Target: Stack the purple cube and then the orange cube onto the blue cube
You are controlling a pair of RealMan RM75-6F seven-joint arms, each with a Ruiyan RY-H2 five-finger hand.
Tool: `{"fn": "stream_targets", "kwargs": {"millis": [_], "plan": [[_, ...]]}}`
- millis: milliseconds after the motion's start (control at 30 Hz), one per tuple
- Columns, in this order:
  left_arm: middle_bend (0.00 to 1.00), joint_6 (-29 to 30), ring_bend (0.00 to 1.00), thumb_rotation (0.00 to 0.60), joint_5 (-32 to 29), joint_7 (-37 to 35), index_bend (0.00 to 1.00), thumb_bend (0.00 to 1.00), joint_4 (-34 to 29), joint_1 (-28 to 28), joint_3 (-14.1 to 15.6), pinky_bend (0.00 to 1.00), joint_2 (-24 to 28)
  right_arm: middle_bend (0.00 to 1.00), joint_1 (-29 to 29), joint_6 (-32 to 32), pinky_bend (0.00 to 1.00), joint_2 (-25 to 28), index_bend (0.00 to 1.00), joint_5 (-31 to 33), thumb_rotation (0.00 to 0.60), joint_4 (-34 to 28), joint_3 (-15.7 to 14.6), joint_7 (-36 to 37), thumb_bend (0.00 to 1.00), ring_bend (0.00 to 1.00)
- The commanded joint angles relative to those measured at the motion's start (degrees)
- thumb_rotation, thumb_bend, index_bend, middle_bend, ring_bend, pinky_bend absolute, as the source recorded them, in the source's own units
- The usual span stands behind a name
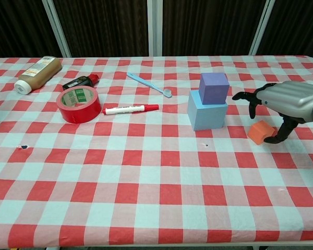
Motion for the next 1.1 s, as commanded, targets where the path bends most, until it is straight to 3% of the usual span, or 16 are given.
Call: {"fn": "stream_targets", "kwargs": {"millis": [33, 833, 1100], "plan": [[0.11, 0.0, 0.09, 0.600, 0.0, 0.0, 0.17, 0.31, 0.0, 0.0, 0.0, 0.23, 0.0, 0.34, -0.1, -0.2, 0.07, -0.1, 0.02, 0.0, 0.600, 0.2, 0.1, 0.1, 0.15, 0.11], [0.11, -0.1, 0.09, 0.600, 0.0, -0.7, 0.17, 0.31, 0.0, 0.0, 0.0, 0.23, 0.1, 0.46, -1.9, 1.5, 0.07, 0.2, 0.09, -0.3, 0.600, -1.0, 1.7, -0.3, 0.18, 0.19], [0.11, 0.0, 0.09, 0.600, 0.1, -0.9, 0.17, 0.31, -0.1, 0.0, 0.0, 0.23, 0.2, 0.47, -2.8, 7.5, 0.07, 5.2, 0.09, -1.0, 0.600, -8.5, 4.7, -2.5, 0.18, 0.21]]}}
